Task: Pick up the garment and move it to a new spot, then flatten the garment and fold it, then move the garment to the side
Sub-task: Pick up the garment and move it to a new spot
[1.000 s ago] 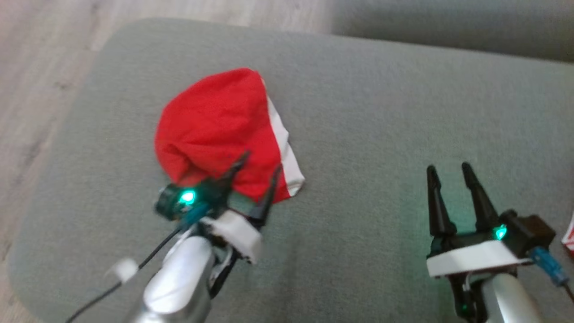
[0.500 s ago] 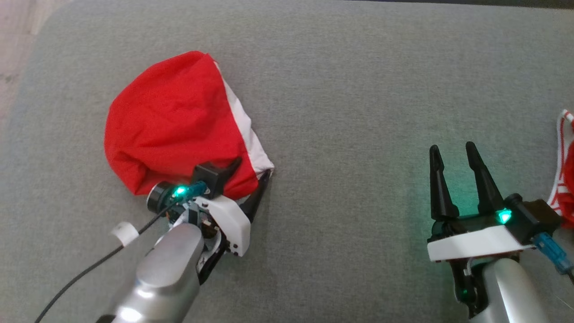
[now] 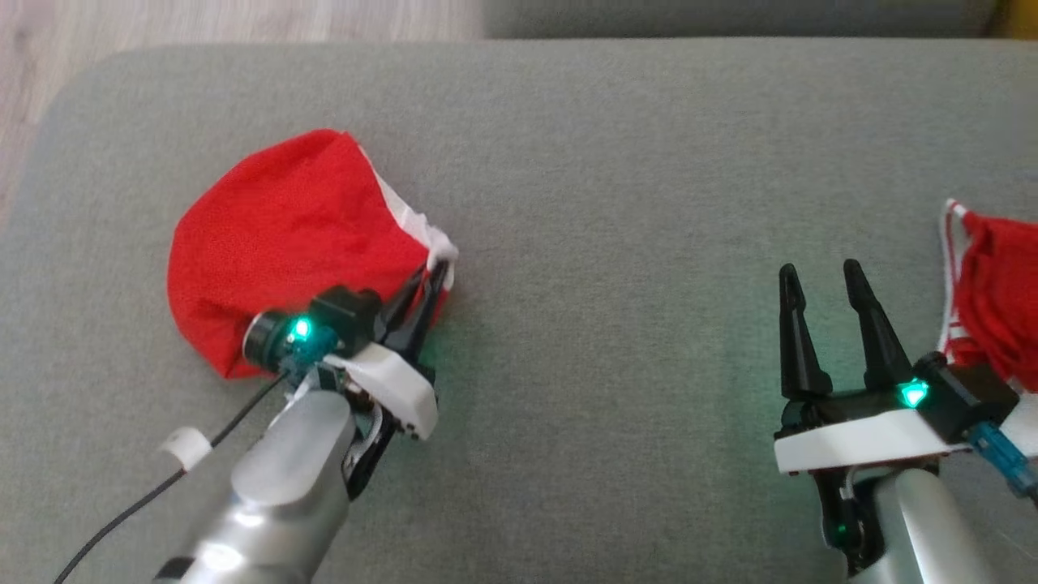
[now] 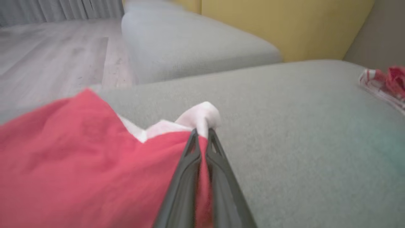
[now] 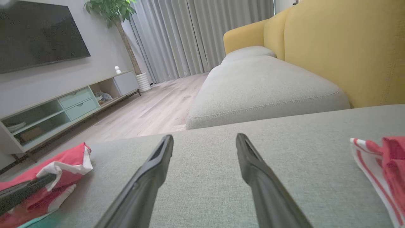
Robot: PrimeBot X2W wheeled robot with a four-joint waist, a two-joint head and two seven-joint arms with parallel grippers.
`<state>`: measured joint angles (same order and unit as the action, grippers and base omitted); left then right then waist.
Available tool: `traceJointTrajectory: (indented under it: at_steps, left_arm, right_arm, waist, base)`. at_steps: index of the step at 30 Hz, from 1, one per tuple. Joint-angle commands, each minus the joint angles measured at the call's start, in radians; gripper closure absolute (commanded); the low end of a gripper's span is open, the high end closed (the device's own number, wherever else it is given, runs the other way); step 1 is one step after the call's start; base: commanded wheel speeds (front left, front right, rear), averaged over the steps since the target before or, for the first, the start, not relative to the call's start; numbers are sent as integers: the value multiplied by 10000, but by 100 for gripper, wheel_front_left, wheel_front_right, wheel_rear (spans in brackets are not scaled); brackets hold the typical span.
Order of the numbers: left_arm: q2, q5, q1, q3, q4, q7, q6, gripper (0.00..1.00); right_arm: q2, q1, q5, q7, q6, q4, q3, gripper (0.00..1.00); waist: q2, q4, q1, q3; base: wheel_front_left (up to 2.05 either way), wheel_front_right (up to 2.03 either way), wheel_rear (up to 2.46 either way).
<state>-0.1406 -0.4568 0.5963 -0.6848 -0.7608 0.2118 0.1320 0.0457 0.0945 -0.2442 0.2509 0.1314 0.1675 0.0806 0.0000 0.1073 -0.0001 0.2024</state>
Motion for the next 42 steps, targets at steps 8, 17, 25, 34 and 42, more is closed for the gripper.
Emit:
traceJointTrajectory:
  at_steps: [8,17,25,34,42]
  left_arm:
    - [-406,92,944,1177,2712,489,-109,100]
    - [-788,-170,1539,1962,5696,226,-86,100]
    - [-792,-416,2233,1880,6819,-723,-119,100]
    - [-338,-503,3180,1608,6046,-1291,-216,100]
    - [65,-250,4284,1269,3872,-1080,-191,22]
  right_arm:
    - [45,107,-375,109,-7,-301,169,0]
    - [45,124,-704,109,-7,-340,180,0]
    - [45,250,-1001,109,-7,-392,321,0]
    - [45,652,-1374,109,-7,-557,710,0]
    - [45,994,-1766,109,-7,-762,1441,0]
  waist:
    - [0,-672,1,-735]
    - [0,-1154,1,-964]
    - [0,-1701,1,-859]
    - [0,-2920,1,-126]
    - [0,-4046,1,685]
  base:
    - [0,0,0]
    - [0,0,0]
    - [0,0,0]
    - [0,0,0]
    - [0,0,0]
